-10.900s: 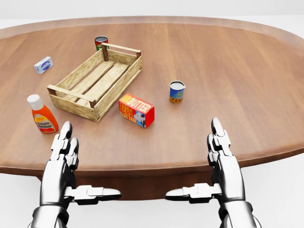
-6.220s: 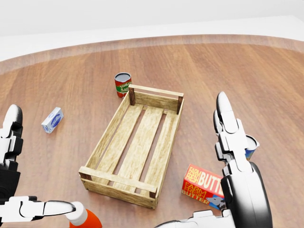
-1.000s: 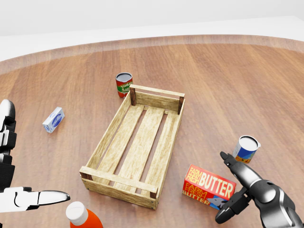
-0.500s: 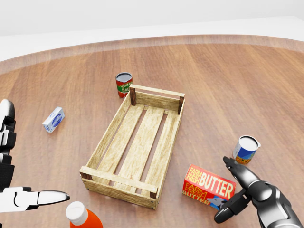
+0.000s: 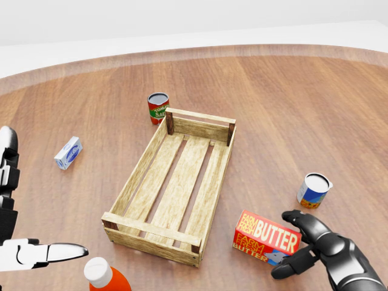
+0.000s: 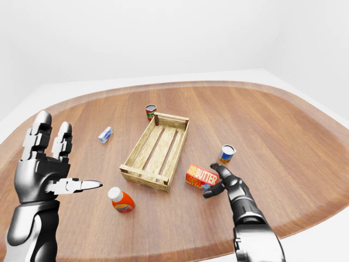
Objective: Pick up the butter and put it in the tray.
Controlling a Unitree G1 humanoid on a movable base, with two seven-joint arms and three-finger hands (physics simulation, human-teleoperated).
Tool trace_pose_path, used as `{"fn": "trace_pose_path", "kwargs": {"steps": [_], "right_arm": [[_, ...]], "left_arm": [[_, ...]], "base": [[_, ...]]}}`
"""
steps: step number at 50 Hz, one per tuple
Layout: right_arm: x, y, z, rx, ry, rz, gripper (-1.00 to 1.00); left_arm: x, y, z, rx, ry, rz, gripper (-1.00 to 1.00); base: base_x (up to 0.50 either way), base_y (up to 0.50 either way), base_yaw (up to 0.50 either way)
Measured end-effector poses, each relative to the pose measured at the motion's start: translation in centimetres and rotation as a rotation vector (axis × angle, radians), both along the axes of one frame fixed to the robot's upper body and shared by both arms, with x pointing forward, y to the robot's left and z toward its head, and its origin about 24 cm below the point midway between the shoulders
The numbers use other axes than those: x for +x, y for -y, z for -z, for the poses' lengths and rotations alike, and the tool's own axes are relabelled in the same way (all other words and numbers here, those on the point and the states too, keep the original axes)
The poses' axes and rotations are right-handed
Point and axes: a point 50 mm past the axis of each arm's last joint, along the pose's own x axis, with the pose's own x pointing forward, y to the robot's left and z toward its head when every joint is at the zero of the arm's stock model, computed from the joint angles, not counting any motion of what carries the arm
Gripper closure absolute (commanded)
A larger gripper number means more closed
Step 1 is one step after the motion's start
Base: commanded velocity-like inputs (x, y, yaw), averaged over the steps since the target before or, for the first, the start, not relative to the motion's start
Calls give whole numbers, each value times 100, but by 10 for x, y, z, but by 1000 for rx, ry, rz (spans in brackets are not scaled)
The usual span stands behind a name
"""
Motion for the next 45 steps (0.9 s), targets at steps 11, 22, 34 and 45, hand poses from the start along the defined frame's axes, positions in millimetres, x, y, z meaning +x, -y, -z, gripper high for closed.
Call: {"fn": "trace_pose_path", "kwargs": {"steps": [11, 22, 34, 45], "right_arm": [[-1, -2, 3, -11, -15, -7, 100], [-1, -4, 3, -11, -29, -32, 100], [0, -4, 1, -25, -32, -59, 100], [3, -7, -6, -22, 13, -95, 100]], "left_arm": [[-1, 0, 0, 0, 1, 1, -100], [0, 0, 0, -1, 2, 0, -100], [-1, 1, 0, 0, -2, 2, -100], [-1, 1, 0, 2, -2, 4, -100]], "base": [[0, 0, 0], [0, 0, 0], [0, 0, 0], [0, 0, 0]]}}
